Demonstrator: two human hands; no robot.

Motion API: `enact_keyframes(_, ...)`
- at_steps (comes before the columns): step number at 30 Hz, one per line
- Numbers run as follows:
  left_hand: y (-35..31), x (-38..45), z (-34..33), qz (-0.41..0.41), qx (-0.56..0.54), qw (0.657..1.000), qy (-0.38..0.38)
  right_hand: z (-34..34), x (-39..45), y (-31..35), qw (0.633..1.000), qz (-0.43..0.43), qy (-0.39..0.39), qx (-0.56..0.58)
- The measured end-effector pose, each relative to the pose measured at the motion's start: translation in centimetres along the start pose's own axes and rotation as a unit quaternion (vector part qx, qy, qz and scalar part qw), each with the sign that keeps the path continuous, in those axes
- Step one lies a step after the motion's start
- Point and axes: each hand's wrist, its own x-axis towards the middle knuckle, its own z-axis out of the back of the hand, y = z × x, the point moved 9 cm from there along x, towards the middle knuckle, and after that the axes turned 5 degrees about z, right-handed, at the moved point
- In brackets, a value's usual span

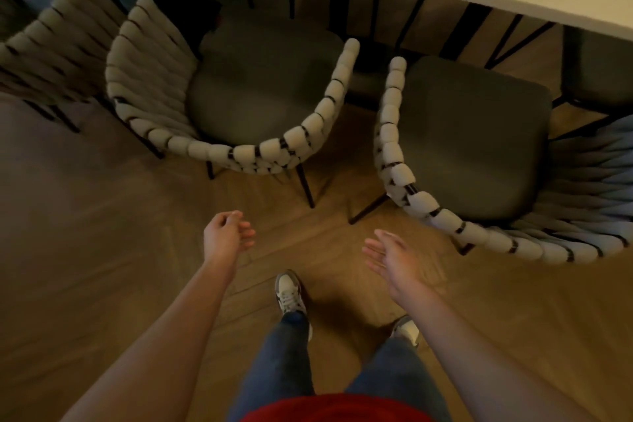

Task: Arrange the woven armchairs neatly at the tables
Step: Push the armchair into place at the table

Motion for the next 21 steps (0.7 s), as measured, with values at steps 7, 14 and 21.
enact_keyframes(7, -5.5, 8.5, 6.9, 0.040, 0.013, 0.999, 0.027, -12.3, 0.6, 1.2, 1.000, 0.005, 0.000, 0.022)
enact_keyframes(14, -10.9, 15.1, 9.8, 0.065, 0.008, 0.998, 0.013, -20.0, 4.3, 3.7, 0.998, -0.009, 0.005, 0.061)
enact_keyframes(21, -17.4, 22.2, 13.4, 0.065, 0.076, 0.993, -0.057, -26.0, 9.6, 5.8, 0.983, -0.055, -0.014, 0.175)
